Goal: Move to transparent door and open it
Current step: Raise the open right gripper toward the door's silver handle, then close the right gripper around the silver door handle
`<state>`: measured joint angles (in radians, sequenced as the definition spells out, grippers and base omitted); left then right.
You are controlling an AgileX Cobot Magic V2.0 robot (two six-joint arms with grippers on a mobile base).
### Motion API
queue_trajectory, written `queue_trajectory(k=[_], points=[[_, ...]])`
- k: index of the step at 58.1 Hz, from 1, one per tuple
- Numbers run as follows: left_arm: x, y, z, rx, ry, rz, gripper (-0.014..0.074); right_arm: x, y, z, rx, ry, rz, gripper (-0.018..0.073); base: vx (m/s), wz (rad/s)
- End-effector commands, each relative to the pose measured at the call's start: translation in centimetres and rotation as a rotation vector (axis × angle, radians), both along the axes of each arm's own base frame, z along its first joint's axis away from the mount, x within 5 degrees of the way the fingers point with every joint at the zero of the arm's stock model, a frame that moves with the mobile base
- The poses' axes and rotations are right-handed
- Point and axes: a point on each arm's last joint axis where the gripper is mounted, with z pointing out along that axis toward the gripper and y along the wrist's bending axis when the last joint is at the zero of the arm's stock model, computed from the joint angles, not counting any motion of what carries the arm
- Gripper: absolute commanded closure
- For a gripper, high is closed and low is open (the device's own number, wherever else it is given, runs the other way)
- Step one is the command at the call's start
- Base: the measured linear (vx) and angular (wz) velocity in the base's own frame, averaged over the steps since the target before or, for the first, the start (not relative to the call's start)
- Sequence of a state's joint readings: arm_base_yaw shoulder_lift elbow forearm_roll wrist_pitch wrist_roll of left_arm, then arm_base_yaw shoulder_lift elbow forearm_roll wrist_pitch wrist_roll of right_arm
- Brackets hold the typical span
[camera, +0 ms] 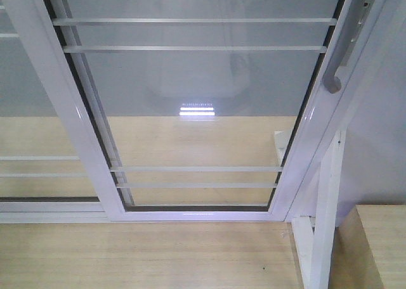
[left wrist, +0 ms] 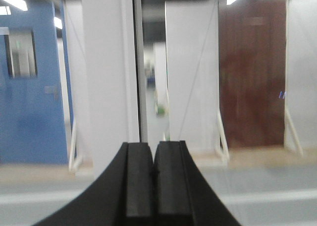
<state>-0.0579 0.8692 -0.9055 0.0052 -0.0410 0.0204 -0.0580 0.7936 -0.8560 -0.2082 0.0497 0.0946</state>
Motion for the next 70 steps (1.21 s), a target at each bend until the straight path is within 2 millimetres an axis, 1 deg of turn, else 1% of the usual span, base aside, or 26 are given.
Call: queue_trajectory(k=[1,7,10,15,19,23,26,32,39,44,47,56,67,70], points=[[1.7,-0.1,0.2,-0.007,-0.006,-0.003,0.0603,2.1,-0.1,0.0,0.015,0.007,0.007,0.0564,0.0,0.0],[4.0,-0.3,-1.9,0.001,0.13,-0.002,0.0591,4.3,-0.2,-1.5,0.015,0.083,0.006,0.0558,0.0,0.0],[4.6,-0.3,-2.8,0.004,0.187,-0.002,0.0574,5.0,-0.3,-2.1,0.016,0.112,0.005,0.0547,0.0,0.0],[5.3,-0.4,-3.8,-0.01,0.269,-0.003,0.0528,5.9,-0.4,-3.1,0.02,0.176,-0.001,0.0508,0.0,0.0],[5.1,-0.4,-4.3,-0.033,0.327,-0.006,0.0468,6.3,-0.5,-3.7,0.023,0.22,-0.007,0.0466,0.0,0.0],[4.7,-0.4,-4.5,-0.041,0.371,-0.01,0.0398,6.4,-0.6,-4.3,0.029,0.271,-0.016,0.0409,0.0,0.0],[4.3,-0.4,-4.6,-0.028,0.396,-0.011,0.0327,6.4,-0.6,-4.6,0.03,0.308,-0.024,0.0346,0.0,0.0],[4.3,-0.4,-4.8,-0.01,0.418,-0.013,0.0211,6.3,-0.7,-4.9,0.032,0.339,-0.03,0.0218,0.0,0.0],[4.3,-0.4,-4.9,-0.007,0.429,-0.013,0.0128,6.4,-0.6,-4.9,0.044,0.329,-0.027,0.0099,0.0,0.0],[4.3,-0.4,-4.9,-0.013,0.429,-0.015,0.0117,7.0,-0.6,-5.2,0.081,0.33,-0.021,0.0071,0.0,0.0],[4.3,-0.4,-4.9,-0.013,0.429,-0.015,0.0118,7.8,-0.6,-5.9,0.082,0.354,-0.018,0.0071,0.0,0.0],[4.3,-0.4,-4.9,-0.013,0.429,-0.015,0.013,10.7,-0.8,-8.8,0.076,0.444,-0.015,0.0072,0.0,0.0],[4.3,-0.4,-4.9,-0.013,0.429,-0.015,0.013,14.2,-0.8,-11.9,0.07,0.462,0.006,0.0072,0.0,0.0],[4.3,-0.4,-4.9,-0.013,0.429,-0.015,0.013,15.1,-0.7,-12.4,0.065,0.465,0.012,0.0072,0.0,0.0]])
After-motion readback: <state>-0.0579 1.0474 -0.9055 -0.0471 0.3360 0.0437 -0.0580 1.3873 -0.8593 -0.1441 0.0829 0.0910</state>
